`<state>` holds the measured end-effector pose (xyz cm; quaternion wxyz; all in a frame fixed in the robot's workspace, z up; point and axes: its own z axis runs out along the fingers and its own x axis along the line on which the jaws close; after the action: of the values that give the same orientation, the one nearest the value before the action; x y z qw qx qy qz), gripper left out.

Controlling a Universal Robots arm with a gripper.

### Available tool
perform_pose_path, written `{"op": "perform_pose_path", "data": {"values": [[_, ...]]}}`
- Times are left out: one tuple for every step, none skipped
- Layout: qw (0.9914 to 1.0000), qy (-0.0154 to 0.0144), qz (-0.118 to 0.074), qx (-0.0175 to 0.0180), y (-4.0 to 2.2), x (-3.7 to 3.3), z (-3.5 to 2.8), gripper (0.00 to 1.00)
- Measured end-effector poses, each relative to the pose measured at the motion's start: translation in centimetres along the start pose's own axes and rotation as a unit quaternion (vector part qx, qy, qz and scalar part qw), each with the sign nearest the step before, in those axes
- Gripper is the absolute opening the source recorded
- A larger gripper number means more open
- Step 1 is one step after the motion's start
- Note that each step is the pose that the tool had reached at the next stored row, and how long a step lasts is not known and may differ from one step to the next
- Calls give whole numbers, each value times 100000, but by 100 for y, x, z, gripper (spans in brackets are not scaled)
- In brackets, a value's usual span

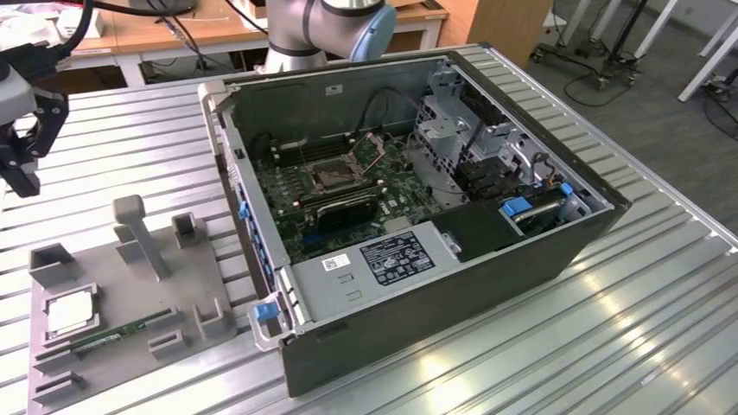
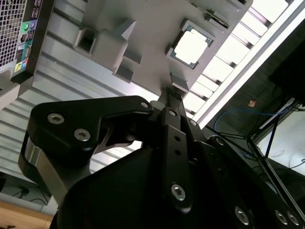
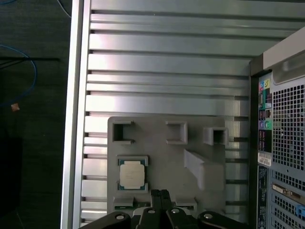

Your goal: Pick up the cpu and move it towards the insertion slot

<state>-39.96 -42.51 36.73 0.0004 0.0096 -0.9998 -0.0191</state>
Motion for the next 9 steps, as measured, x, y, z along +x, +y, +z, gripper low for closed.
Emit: {"op": "perform_pose_path", "data": {"values": [[100000, -1, 1, -1, -6, 2, 2, 11], [100000, -1, 0, -2, -13, 3, 4, 11], [100000, 0, 1, 0, -19, 5, 7, 11], [100000, 2, 1, 1, -25, 6, 9, 11], [100000, 1, 0, 2, -31, 8, 11, 11], [100000, 4, 1, 3, -37, 9, 13, 11], [100000, 2, 2, 0, -43, 11, 15, 11], [100000, 0, 2, 1, -47, 12, 17, 11], [100000, -1, 3, -2, -50, 12, 18, 11]]}}
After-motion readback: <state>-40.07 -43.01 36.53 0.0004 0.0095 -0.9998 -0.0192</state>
